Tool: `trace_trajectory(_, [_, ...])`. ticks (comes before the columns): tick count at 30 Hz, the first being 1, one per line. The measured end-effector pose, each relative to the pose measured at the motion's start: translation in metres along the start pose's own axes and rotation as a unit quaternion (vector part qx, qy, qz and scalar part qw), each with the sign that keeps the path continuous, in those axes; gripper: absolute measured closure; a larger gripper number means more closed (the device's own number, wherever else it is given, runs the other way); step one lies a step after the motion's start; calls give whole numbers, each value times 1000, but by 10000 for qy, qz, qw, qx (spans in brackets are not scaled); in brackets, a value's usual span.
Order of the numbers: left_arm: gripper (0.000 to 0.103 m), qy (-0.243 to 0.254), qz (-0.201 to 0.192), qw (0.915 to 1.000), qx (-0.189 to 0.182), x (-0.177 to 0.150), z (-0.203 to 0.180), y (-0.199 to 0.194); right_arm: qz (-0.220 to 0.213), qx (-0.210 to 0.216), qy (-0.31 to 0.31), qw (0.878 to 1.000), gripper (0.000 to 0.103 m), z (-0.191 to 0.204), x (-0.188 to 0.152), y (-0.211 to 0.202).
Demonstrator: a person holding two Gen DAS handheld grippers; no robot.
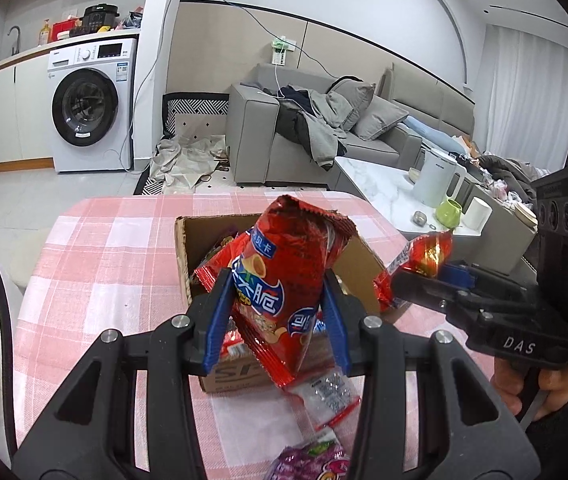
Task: Organize snacks
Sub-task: 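Lift both bags and carry them over the cardboard box, then open both tools to drop the bags into the box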
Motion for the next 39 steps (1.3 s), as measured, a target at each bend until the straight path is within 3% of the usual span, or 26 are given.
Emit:
trace_trajectory(15, [63,-13,156,9998,134,4,-2,71,219,31,219,9995,56,-12,2,38])
trace_trajectory(39, [63,60,486,9985,248,-9,0,146,514,-195,123,9984,55,-24,-8,72])
Point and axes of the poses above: each gripper's, at about its wrist camera, not at the fingertips, and y roughly the way its jaws point, z to its left, x to its top, the point moved 4 cm from there along y, roughly the way its jaws point, and after that the axes turned 12 degrees about -z, right-handed, at the moved point
